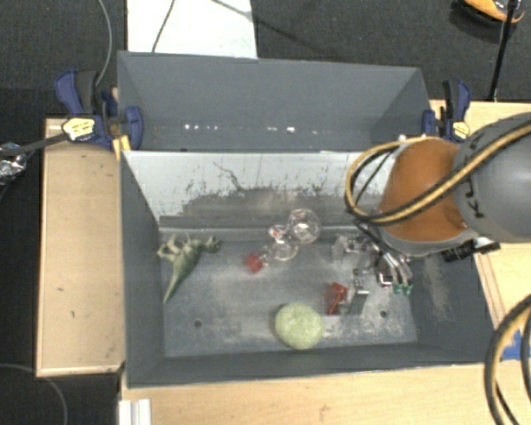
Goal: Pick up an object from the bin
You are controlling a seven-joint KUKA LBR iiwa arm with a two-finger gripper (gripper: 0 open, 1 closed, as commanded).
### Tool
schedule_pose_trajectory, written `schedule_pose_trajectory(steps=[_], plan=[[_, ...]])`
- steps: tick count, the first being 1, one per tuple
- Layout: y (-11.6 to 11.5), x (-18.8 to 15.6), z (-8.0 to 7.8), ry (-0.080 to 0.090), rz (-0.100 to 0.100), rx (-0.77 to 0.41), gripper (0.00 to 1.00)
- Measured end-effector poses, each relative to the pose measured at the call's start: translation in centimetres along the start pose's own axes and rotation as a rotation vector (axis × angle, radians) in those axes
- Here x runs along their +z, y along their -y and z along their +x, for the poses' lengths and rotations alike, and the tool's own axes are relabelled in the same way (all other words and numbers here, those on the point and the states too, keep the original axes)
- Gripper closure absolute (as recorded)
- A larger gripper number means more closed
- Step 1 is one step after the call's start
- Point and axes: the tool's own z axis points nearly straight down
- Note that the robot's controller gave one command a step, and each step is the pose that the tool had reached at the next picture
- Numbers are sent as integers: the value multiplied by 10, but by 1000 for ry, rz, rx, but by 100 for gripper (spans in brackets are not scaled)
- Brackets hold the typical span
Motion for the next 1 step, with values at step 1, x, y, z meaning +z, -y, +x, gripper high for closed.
schedule_pose_trajectory(steps=[1], plan=[[0, 1, -3, 4, 1, 32, 0]])
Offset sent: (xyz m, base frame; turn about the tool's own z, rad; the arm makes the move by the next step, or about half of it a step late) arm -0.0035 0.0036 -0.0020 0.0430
